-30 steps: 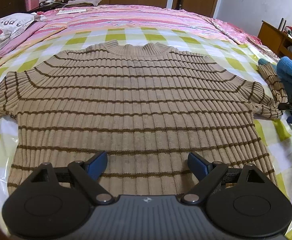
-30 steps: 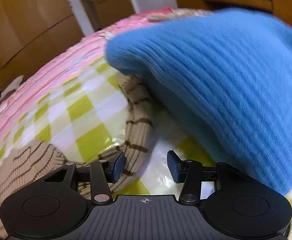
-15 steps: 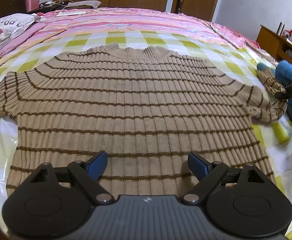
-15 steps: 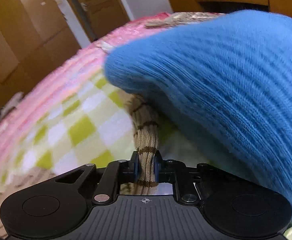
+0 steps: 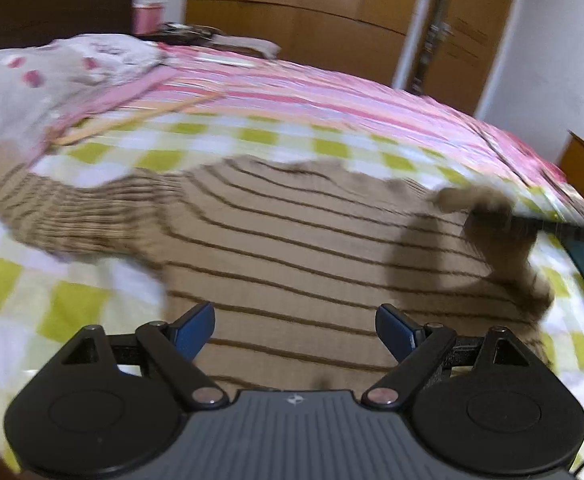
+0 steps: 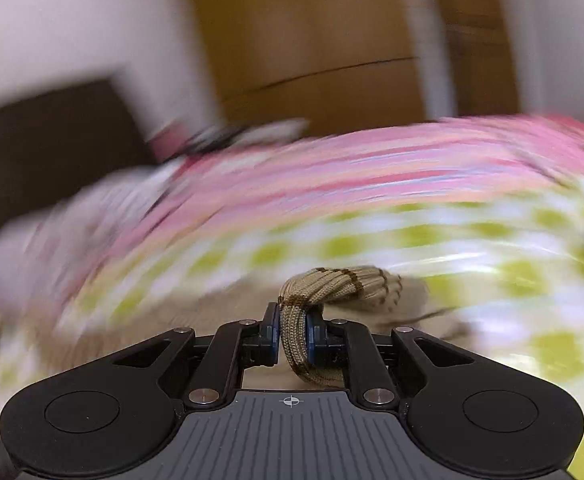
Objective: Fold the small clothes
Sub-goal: 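Fold the held sleeve across the sweater body and open the right gripper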
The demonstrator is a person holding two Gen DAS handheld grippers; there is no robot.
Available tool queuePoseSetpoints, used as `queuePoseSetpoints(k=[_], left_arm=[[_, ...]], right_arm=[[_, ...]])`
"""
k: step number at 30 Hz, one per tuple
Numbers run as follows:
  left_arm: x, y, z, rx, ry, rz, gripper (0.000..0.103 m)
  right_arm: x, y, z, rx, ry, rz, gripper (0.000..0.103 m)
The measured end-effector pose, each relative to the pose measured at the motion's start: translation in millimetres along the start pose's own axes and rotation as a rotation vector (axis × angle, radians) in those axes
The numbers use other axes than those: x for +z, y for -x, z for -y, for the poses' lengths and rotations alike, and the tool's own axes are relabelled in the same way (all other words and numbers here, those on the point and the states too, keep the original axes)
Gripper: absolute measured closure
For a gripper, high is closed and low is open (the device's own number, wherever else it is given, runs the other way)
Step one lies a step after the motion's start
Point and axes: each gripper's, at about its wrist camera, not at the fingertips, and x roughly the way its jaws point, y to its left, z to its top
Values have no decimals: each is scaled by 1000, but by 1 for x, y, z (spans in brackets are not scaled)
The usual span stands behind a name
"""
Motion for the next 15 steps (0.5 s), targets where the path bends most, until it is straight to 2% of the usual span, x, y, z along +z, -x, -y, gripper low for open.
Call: queuePoseSetpoints(k=[3, 6, 9, 12, 15], left_arm=[[-1, -2, -16, 44, 26, 12, 10], [-3, -8, -22, 34, 29, -1, 10], [-7, -12, -19, 35, 9, -2, 10], [-10, -13, -19, 24, 10, 4, 10], [-10, -15, -19, 18, 14, 7, 10]], right_arm=[[-29, -19, -36, 91, 198, -122, 87], [-53, -21, -48, 76, 303, -183, 78], [-63, -13, -44, 55, 282, -217, 73], [-69, 0, -34, 42, 258, -217, 70], [-72, 7, -18, -10, 248, -207, 68]])
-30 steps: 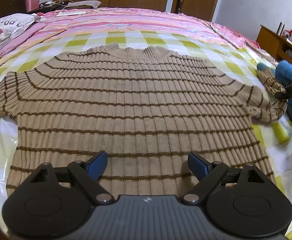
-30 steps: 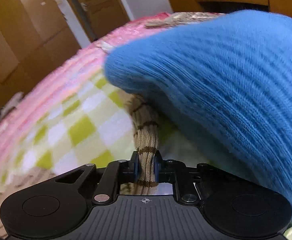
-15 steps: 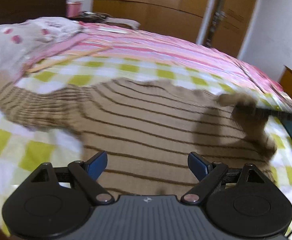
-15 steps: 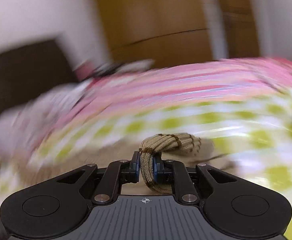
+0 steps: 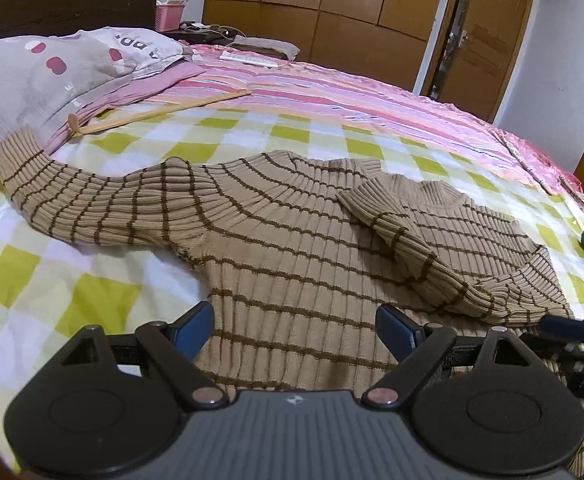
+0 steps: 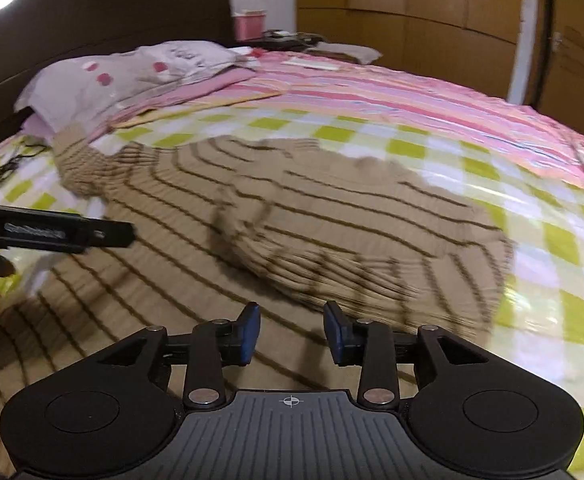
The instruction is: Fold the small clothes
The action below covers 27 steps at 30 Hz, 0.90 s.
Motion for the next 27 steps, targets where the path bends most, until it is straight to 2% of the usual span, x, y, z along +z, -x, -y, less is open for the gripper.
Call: queuePoseSetpoints(k=[5, 7, 8, 13, 16, 19, 23, 27], left_arm=[[-3, -3, 6, 6, -17, 8, 10], [-3, -3, 7, 10, -22, 12, 10], [-4, -3, 7, 13, -21, 13, 10], [-2, -4, 4, 22, -6, 11, 10], [-2, -2, 3, 32, -10, 22, 10], [0, 0, 1, 37, -9, 38, 10], [3, 2, -6, 42, 15, 48, 10], [5, 3, -15, 51, 41, 53, 10]], right_arm=[[-5, -6, 32, -173, -68, 6, 68], [-9, -14, 42, -234, -61, -18, 74], [-10, -19, 47, -287, -61, -36, 74], [-14, -12, 77, -398, -171, -55, 71], [-15, -4, 82, -366, -200, -72, 72], [-6, 10, 64, -398, -129, -38, 69], [15, 18, 28, -235, -56, 36, 69], [37, -13, -13, -88, 45, 48, 69]])
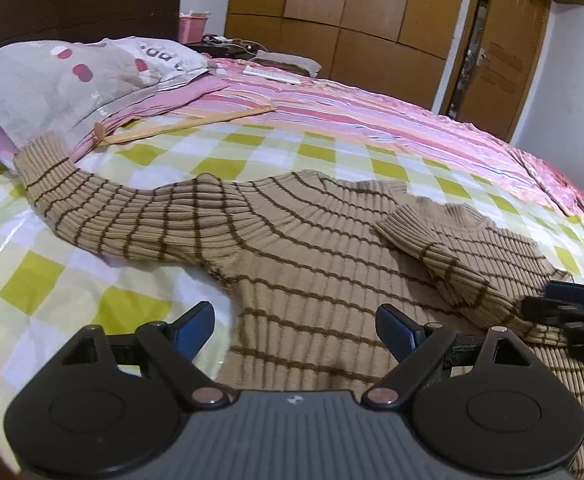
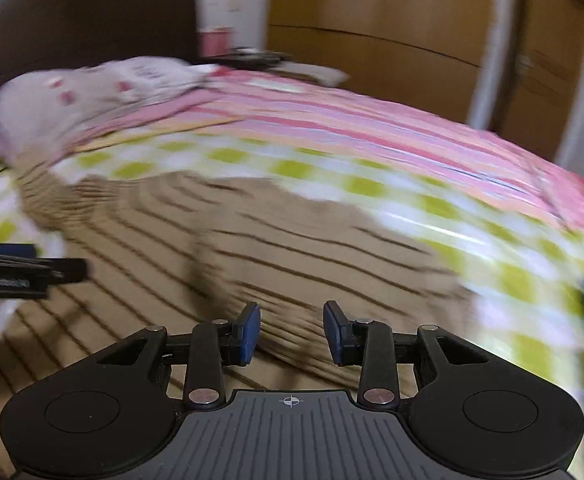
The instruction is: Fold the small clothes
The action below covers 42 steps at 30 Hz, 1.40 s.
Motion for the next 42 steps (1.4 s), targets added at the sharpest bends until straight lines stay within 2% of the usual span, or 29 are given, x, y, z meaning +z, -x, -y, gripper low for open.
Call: queuePoseSetpoints(k=[4, 8, 10, 11, 12, 15, 20, 24, 27, 29, 32, 35, 37, 39, 42], left_arm=[[1, -2, -5, 2, 10, -2, 10], [1, -2, -8, -3, 15, -4, 10], [1, -2, -8, -5, 18, -4, 10], [2, -2, -8, -6, 19, -4, 10], [2, -2, -9, -8, 20, -4, 10], [2, -1, -9, -14, 21, -2, 10], [2, 2, -7, -28, 23, 11, 10], [3, 4, -7, -35, 27, 26, 10], [3, 5, -7, -33, 33, 35, 10], [4, 5, -8, -28, 40, 43, 10], [5, 6, -13, -21, 61, 54, 10], [5, 5, -18, -11, 80, 54, 10], [6, 5, -21, -12, 93, 51, 10], [6, 6, -21, -18, 94, 56, 10], [5, 7, -17, -18, 77, 65, 10]], right_arm=[[16, -33, -38, 66, 145, 9, 65], [28, -65, -56, 18, 248, -14, 65], [32, -77, -52, 0, 227, -41, 73], [35, -80, -45, 6, 189, -57, 79], [38, -79, -37, 10, 134, -67, 95], [48, -67, -2, 26, -49, -56, 97], [64, -24, 73, -43, -350, 46, 97], [66, 4, 113, -14, -483, 134, 97], [68, 14, 112, 8, -463, 182, 97], [69, 11, 104, 57, -446, 189, 97], [74, -4, 76, 120, -393, 169, 96], [74, -26, 37, 275, -316, 73, 91], [71, -27, 18, 327, -269, 53, 90], [68, -22, 13, 318, -237, 63, 89], [60, -13, 23, 245, -213, 61, 88]])
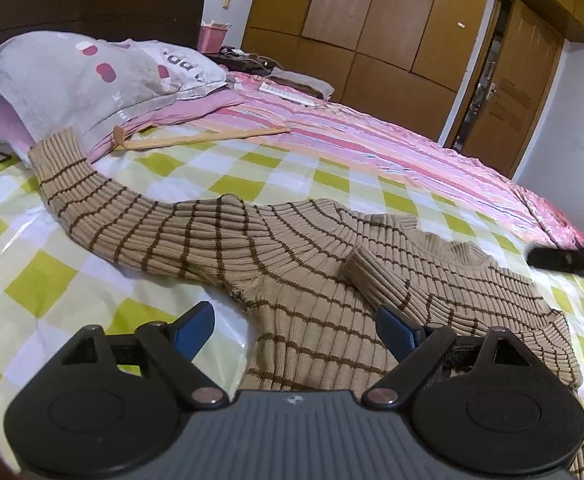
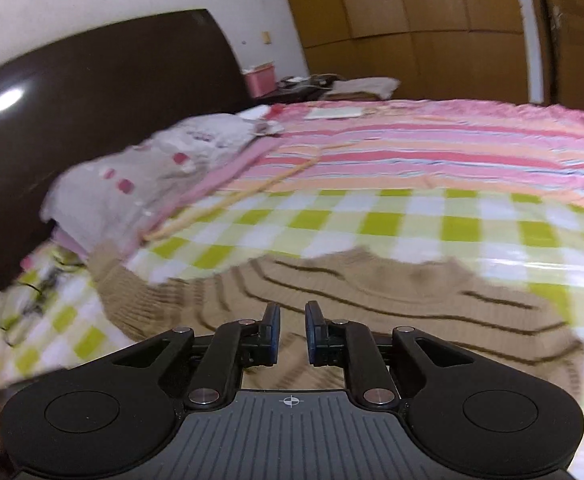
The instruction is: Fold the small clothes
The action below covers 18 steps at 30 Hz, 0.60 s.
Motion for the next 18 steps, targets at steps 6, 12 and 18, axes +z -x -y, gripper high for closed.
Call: queuePoseSetpoints(k=[6, 12, 18], left_arm=[[-2, -1, 3, 13, -16, -4, 10], [-5, -7, 7, 21, -38, -25, 10], [-7, -7, 12, 28, -64, -15, 10]], right_arm=[[-40, 11, 25, -154, 97, -102, 86], [-78, 4, 64, -264, 70, -222, 86], [-77, 19, 61, -261, 101, -229, 84]])
